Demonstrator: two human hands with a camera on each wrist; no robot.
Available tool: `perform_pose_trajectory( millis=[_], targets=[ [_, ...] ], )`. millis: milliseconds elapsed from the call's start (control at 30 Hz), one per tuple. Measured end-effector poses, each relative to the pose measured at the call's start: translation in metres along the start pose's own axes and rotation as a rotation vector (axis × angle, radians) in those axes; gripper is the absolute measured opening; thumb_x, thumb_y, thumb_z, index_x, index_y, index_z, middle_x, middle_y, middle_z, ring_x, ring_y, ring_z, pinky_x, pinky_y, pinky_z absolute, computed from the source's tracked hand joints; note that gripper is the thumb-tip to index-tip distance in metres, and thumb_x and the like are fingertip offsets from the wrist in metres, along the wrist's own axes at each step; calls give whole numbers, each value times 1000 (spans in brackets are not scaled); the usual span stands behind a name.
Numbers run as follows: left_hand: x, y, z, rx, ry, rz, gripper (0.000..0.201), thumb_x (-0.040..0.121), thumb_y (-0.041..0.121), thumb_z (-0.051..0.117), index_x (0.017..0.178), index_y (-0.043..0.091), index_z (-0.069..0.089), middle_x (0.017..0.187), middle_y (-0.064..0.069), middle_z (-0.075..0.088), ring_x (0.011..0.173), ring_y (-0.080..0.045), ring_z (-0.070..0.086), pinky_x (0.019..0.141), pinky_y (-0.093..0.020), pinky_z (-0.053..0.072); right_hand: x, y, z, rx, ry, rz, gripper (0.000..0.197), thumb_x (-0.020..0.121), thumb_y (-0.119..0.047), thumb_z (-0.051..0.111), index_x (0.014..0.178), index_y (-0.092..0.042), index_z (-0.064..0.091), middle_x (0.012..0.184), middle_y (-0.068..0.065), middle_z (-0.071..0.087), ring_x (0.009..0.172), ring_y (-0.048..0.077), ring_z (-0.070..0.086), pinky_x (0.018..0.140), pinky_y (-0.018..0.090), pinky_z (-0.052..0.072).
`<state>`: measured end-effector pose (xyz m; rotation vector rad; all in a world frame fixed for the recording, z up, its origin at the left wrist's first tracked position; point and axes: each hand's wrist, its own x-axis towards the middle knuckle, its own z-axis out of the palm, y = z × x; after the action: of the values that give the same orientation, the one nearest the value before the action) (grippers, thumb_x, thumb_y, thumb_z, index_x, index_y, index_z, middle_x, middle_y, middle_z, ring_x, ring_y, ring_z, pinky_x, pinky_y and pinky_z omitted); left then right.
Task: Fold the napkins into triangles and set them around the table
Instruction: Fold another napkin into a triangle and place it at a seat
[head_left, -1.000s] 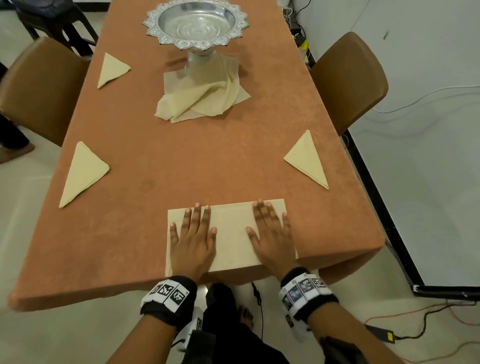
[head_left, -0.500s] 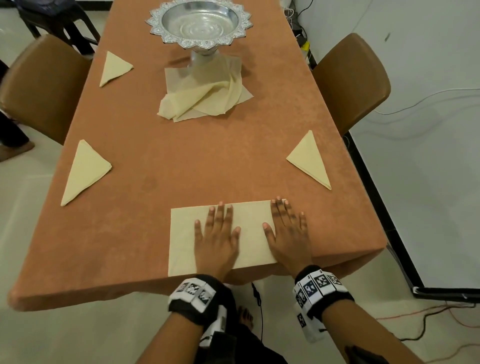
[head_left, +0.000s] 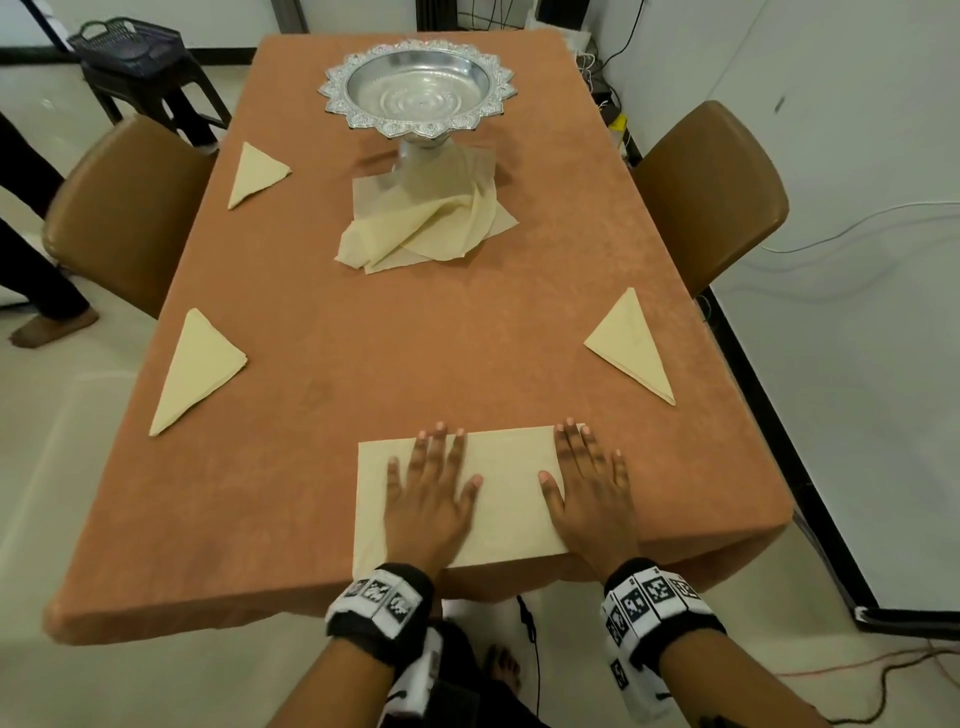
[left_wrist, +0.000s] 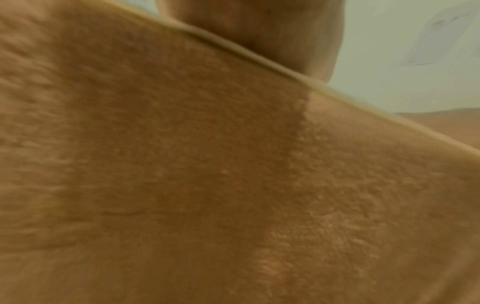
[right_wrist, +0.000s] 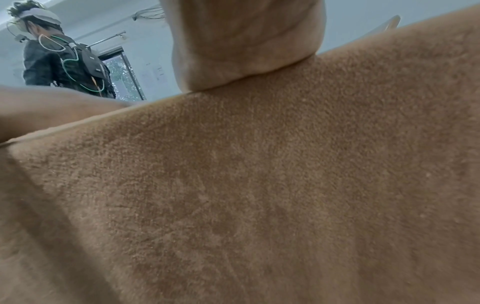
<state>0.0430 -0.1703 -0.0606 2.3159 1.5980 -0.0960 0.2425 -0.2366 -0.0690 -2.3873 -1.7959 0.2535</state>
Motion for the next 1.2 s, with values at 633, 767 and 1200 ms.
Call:
perform_pose_trajectory(
  millis=[633,767,1200],
  targets=[
    [101,54,-74,112,-68,630,41,99,34,40,139,26,41,136,0,50,121,-23,45,92,-36,34,-22,18,-41,405,299,401,19,88,-9,60,106,-10,66,109,7,63,102,25,53,84,33,39],
    [116,99,-59,168,-179,723,41,90,46,55,128,28,54,123,0,53,115,-22,45,87,-36,35,-25,16,-35,425,196,411,22,86,-9,62,108,-10,66,107,6,64,103,25,54,87,35,42],
    [122,50,-91,-644,-137,506,10,84,22,68,90,25,61,66,10,62,61,-1,54,58,-22,39,15,11,-80,687,-139,374,22,81,-19,72,102,-14,65,90,-8,63,87,10,59,65,13,39]
  ],
)
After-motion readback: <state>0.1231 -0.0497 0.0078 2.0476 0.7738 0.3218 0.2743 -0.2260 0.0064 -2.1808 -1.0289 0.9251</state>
